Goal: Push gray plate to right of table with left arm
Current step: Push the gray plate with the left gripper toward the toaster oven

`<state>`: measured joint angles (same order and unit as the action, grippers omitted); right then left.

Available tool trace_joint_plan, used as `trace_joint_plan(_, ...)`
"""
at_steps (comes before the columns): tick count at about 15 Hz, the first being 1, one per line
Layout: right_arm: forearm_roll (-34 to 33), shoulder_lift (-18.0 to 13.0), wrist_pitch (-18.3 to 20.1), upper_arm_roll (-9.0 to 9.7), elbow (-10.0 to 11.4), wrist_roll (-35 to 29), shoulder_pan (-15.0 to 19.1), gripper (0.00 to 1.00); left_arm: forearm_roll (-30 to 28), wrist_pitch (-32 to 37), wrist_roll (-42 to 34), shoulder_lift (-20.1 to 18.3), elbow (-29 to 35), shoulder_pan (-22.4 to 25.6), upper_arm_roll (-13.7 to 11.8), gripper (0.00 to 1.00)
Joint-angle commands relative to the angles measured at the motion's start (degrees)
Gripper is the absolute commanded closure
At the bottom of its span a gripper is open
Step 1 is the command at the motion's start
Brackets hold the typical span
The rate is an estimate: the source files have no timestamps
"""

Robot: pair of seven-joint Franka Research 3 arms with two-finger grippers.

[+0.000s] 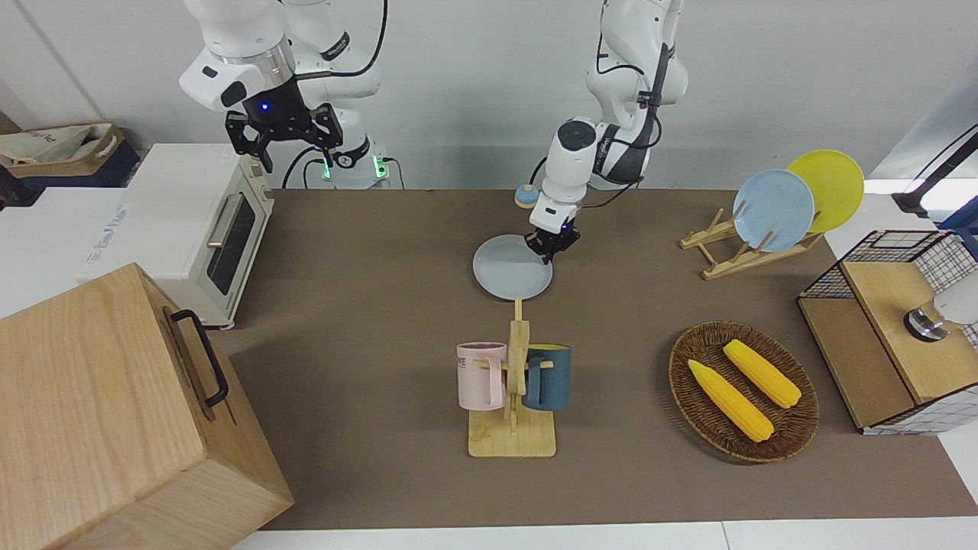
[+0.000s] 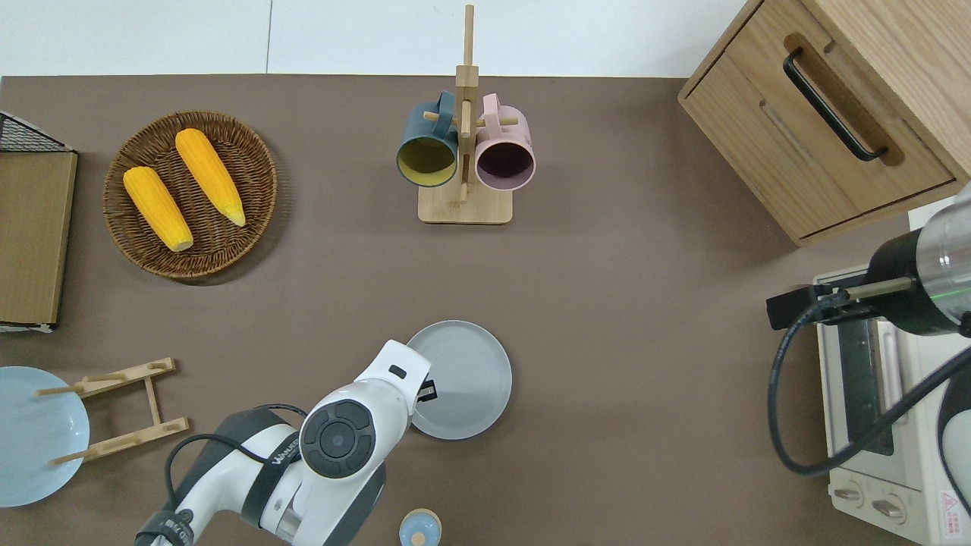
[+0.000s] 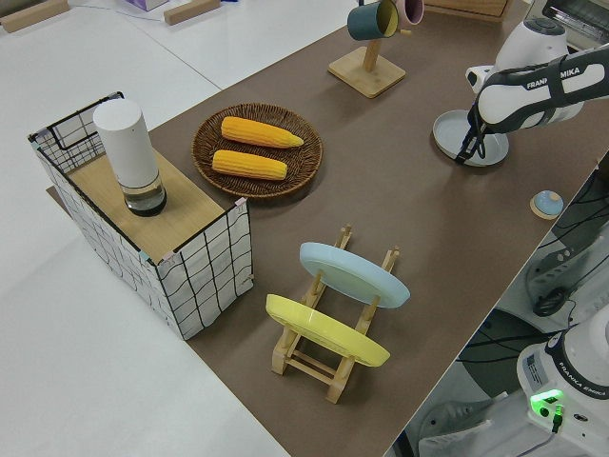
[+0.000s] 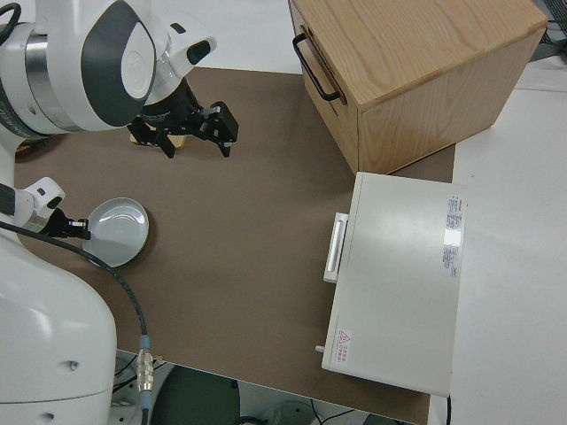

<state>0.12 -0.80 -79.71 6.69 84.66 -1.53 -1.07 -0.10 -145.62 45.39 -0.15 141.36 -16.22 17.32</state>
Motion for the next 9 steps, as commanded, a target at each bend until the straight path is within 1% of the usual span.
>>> trace_joint_plan(1, 0.59, -0.17, 0.87, 0.78, -0.46, -0.06, 1.16, 0.017, 5.89, -0.37, 12.24, 8.75, -6.25, -2.84, 2.19, 1.00)
trace_joint_plan(3, 0.59, -0.17, 0.87, 0.78, -0.46, -0.06, 1.16, 0.017, 6.34, 1.03, 16.99, 11.03, -10.03, -5.92, 2.19, 1.00)
trace_joint_plan(4, 0.59, -0.17, 0.87, 0.78, -0.46, -0.06, 1.16, 0.017, 6.43, 2.35, 17.54, 11.83, -11.53, -6.02, 2.19, 1.00)
trace_joint_plan(5, 0.59, -0.17, 0.87, 0.78, -0.46, -0.06, 1.16, 0.017, 6.60, 4.80, 18.41, 13.14, -14.42, -7.41, 2.28, 1.00)
trace_joint_plan(6, 0.59, -0.17, 0.87, 0.86, -0.46, -0.06, 1.16, 0.017, 7.13, 6.47, 21.29, 14.98, -17.40, -9.51, 2.11, 1.00)
trace_joint_plan(9, 0.59, -0.17, 0.87, 0.78, -0.46, -0.06, 1.16, 0.017, 10.46, 8.42, 27.54, 18.85, -22.78, -11.98, 2.19, 1.00)
